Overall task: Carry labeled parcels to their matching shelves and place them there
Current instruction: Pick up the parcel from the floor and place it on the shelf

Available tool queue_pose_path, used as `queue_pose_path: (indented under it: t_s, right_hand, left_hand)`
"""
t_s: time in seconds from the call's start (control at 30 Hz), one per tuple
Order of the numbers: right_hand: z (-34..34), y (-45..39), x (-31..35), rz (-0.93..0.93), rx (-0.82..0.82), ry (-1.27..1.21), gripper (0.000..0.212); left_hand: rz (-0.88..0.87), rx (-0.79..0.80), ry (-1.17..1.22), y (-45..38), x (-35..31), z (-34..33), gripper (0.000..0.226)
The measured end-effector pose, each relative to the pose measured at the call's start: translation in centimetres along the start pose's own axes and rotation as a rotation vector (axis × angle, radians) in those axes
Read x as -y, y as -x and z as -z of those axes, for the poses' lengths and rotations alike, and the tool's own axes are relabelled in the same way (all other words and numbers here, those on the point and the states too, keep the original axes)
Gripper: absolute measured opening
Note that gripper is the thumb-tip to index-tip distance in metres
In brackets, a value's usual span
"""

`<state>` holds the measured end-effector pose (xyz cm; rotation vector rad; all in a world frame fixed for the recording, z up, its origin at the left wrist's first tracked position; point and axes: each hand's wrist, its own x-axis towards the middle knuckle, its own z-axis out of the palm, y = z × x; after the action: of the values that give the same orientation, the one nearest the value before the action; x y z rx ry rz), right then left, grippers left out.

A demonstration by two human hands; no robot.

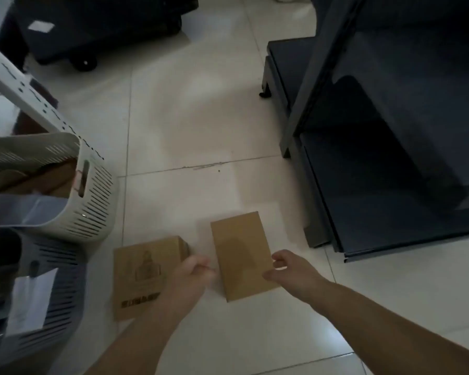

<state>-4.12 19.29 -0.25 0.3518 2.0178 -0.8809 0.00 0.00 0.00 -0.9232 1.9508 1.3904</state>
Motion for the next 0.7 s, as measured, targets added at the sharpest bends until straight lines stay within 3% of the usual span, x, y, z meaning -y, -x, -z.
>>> queue_pose_path:
  t_s: [0.2, 0.4, 0.57, 0.7]
  right_hand:
    - [-1.2, -5.7, -1.3, 0.035, -0.061, 0.073, 0.066]
    - [-2.4, -10.7, -3.4, -0.025, -0.094, 0.037, 0.077]
    - [-3.4, -13.2, -4.4, -0.042, -0.003, -0.055, 0.070]
    - [-3.9, -13.8, -4.4, -0.018, 0.004, -0.186, 0.064]
  left_hand:
    - [0.043, -0.008, 0.115, -5.0, 1.9, -3.1, 0.036]
    - [0.143, -0.020, 0.072, -8.9, 2.9, -5.2, 0.064]
    - [0.174, 0.000, 0.061, -10.5, 2.8, -6.3, 0.060]
    - [0.164, -0.009, 0.189, -11.3, 2.9, -7.0, 0.048]
